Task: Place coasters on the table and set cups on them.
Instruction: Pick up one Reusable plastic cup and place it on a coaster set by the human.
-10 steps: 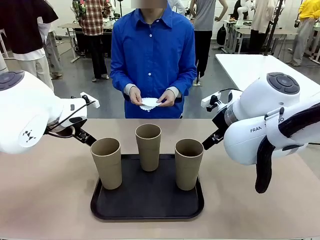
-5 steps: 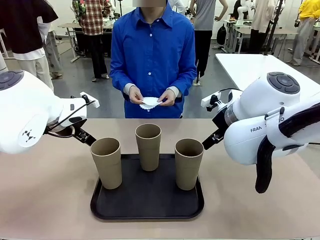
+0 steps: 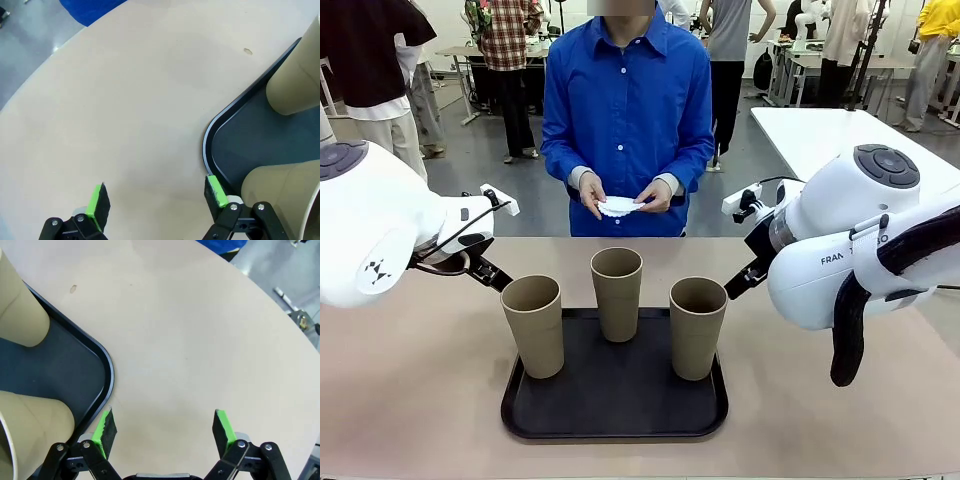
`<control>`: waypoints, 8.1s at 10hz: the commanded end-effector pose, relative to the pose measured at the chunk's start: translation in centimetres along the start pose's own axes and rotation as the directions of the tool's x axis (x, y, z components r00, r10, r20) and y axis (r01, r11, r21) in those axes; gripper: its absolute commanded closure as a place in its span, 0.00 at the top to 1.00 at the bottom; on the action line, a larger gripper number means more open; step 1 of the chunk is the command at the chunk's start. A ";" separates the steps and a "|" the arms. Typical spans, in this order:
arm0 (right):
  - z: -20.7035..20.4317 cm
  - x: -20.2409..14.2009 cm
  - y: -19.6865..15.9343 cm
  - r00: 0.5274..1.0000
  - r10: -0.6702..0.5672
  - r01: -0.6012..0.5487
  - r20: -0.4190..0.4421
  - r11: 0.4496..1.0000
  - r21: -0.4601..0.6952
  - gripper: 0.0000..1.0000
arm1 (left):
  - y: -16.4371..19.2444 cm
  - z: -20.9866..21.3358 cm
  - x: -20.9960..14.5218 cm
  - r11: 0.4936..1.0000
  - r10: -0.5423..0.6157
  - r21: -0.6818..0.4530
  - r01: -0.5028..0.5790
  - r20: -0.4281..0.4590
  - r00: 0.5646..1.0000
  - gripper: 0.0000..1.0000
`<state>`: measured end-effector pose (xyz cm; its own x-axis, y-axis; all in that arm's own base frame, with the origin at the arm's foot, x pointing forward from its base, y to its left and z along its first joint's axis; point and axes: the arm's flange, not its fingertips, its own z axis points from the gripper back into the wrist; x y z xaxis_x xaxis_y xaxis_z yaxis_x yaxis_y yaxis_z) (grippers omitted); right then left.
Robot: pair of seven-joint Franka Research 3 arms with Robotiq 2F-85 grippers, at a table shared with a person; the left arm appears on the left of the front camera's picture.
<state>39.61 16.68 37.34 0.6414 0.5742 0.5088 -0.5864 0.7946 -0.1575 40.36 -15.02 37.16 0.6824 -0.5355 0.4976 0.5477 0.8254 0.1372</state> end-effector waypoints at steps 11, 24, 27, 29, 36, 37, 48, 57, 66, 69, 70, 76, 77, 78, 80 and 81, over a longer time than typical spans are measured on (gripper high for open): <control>17.0 -6.2 1.7 0.942 -0.018 0.023 -0.335 1.000 0.010 1.00 | -2.8 14.3 -5.1 0.993 0.014 -0.113 -0.045 -0.263 0.965 1.00; 21.8 -10.5 -8.3 0.792 -0.477 0.608 -0.380 0.565 0.558 1.00 | 4.8 18.1 -6.0 0.659 0.224 -0.729 -0.187 -0.047 0.974 1.00; 22.4 -13.6 -14.0 0.665 -0.603 0.710 -0.440 0.329 0.623 1.00 | 11.2 18.1 -10.4 0.338 0.423 -0.903 -0.265 -0.106 0.900 1.00; 23.2 -16.4 -17.9 0.592 -0.673 0.744 -0.443 0.244 0.622 1.00 | 15.4 17.5 -13.7 0.269 0.486 -0.893 -0.360 -0.197 0.851 1.00; 22.2 -24.8 -24.9 0.604 -0.700 0.661 -0.381 0.173 0.730 1.00 | 22.0 17.5 -18.8 0.281 0.605 -0.770 -0.574 -0.322 0.728 1.00; 21.8 -25.5 -25.1 0.605 -0.703 0.643 -0.374 0.155 0.750 1.00 | 22.3 17.7 -19.3 0.277 0.612 -0.764 -0.583 -0.327 0.720 1.00; 19.8 -27.2 -24.7 0.594 -0.686 0.672 -0.421 0.135 0.728 1.00 | 22.8 17.2 -20.5 0.259 0.641 -0.761 -0.595 -0.325 0.695 1.00; 19.8 -27.2 -24.7 0.594 -0.686 0.672 -0.421 0.135 0.728 1.00 | 22.8 17.2 -20.5 0.259 0.641 -0.761 -0.595 -0.325 0.695 1.00; 19.8 -27.2 -24.7 0.594 -0.686 0.672 -0.421 0.135 0.728 1.00 | 22.8 17.2 -20.5 0.259 0.641 -0.761 -0.595 -0.325 0.695 1.00; 19.8 -27.2 -24.7 0.594 -0.686 0.672 -0.421 0.135 0.728 1.00 | 22.8 17.2 -20.5 0.259 0.641 -0.761 -0.595 -0.325 0.695 1.00; 19.8 -27.2 -24.7 0.594 -0.686 0.672 -0.421 0.135 0.728 1.00 | 22.8 17.2 -20.5 0.259 0.641 -0.761 -0.595 -0.325 0.695 1.00; 20.1 -24.3 -24.4 0.840 -0.384 0.519 -0.383 0.364 0.774 1.00 | 22.8 17.2 -20.5 0.259 0.641 -0.761 -0.595 -0.325 0.695 1.00; 20.0 -21.8 -24.3 0.897 -0.286 0.438 -0.338 0.461 0.772 1.00 | 22.8 17.2 -20.5 0.259 0.641 -0.761 -0.595 -0.325 0.695 1.00; 19.4 -18.8 -23.9 0.926 -0.238 0.376 -0.293 0.524 0.764 1.00 | 22.8 17.2 -20.5 0.259 0.641 -0.761 -0.595 -0.325 0.695 1.00; 18.1 -12.5 -21.0 0.984 -0.089 0.173 -0.153 0.662 0.730 1.00 | 22.8 17.2 -20.5 0.259 0.641 -0.761 -0.595 -0.325 0.695 1.00; 17.7 -10.2 -18.6 0.998 -0.012 0.054 -0.065 0.706 0.706 1.00 | 22.8 17.2 -20.5 0.259 0.641 -0.761 -0.595 -0.325 0.695 1.00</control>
<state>35.77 -9.41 51.16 0.7474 0.5649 0.3497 -0.6434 0.4841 0.5930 30.63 17.84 44.69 0.9832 0.0995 0.1528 0.1014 0.3983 -0.9116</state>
